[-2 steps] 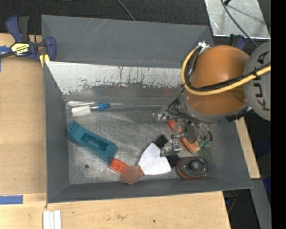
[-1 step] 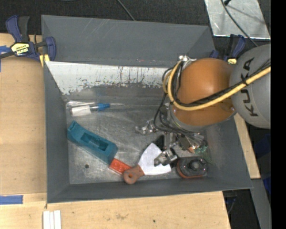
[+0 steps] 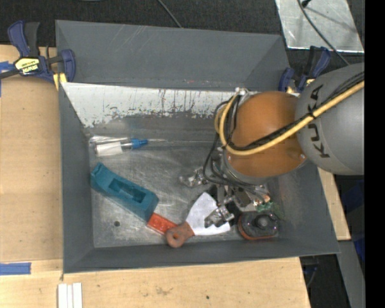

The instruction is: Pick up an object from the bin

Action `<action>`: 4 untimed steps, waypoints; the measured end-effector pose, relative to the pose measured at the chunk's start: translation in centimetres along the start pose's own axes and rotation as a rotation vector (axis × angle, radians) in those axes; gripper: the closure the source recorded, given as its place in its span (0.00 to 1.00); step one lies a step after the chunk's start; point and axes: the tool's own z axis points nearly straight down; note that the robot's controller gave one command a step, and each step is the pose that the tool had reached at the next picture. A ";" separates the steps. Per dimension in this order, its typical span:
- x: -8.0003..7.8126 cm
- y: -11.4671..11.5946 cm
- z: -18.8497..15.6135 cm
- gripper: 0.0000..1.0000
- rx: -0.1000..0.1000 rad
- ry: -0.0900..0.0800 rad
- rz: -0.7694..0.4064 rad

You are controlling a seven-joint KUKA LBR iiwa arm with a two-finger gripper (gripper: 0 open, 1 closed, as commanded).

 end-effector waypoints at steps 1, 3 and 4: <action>-1.7 4.7 -0.1 0.00 0.000 0.003 -0.082; -1.8 5.7 4.4 1.00 -0.001 -0.002 -0.059; -2.0 5.5 4.2 0.00 0.002 -0.013 -0.057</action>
Offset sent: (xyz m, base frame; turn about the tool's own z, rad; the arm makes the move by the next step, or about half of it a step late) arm -0.0102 0.0498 -0.0738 -0.0051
